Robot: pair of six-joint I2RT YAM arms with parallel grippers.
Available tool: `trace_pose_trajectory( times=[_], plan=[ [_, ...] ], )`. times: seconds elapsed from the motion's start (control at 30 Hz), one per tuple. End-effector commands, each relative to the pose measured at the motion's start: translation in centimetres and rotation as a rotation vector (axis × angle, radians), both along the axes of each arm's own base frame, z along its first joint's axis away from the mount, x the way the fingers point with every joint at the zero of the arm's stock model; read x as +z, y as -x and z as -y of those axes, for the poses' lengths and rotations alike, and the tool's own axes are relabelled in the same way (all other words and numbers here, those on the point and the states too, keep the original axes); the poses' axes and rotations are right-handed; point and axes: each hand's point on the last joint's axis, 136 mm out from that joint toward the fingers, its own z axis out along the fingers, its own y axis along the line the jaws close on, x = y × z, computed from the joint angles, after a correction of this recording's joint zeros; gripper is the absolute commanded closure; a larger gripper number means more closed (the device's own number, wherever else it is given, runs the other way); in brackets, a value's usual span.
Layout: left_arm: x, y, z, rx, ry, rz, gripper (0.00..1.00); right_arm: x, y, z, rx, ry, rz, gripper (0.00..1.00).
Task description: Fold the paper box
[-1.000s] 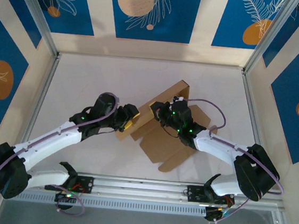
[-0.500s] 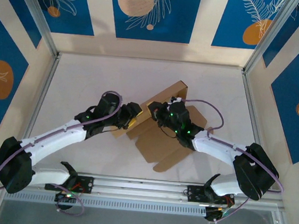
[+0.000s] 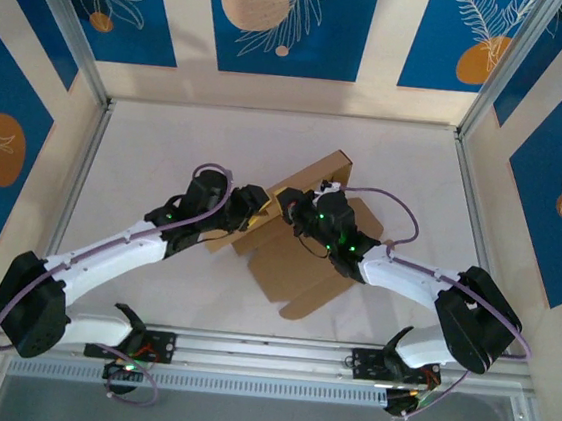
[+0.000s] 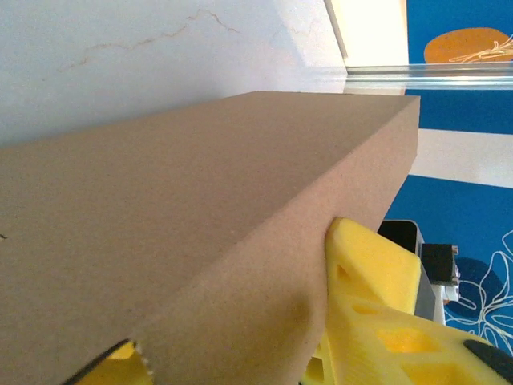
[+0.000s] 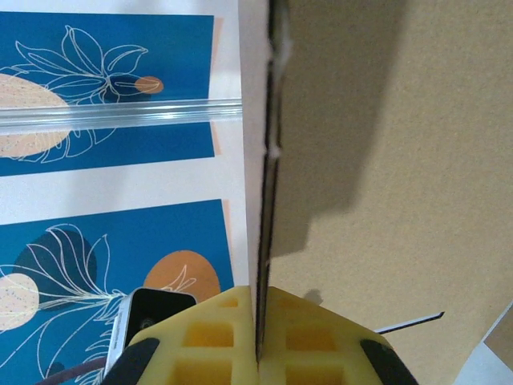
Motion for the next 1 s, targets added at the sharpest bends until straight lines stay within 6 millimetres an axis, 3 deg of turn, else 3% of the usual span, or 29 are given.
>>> trace_pose_trajectory(
  times=[0.0, 0.27, 0.37, 0.67, 0.97],
  plan=[
    [3.9, -1.1, 0.7, 0.015, 0.085, 0.118, 0.59, 0.6, 1.5, -1.1, 0.067, -0.033, 0.005, 1.00],
    [4.4, -1.3, 0.5, 0.012, 0.096, 0.140, 0.79, 1.0, 1.1, -1.0, 0.066, -0.032, 0.008, 1.00],
    [4.4, -1.3, 0.4, 0.008, 0.099, 0.140, 0.80, 0.8, 0.9, -0.6, 0.063, -0.001, 0.010, 0.95],
    [2.7, -1.2, -0.5, 0.010, 0.112, 0.101, 0.80, 0.6, -0.2, 2.0, 0.050, 0.053, 0.045, 0.60],
    [2.4, -1.2, -0.3, -0.012, 0.127, 0.104, 0.79, -0.2, -2.8, 4.9, 0.005, 0.022, 0.043, 0.60]
  ],
)
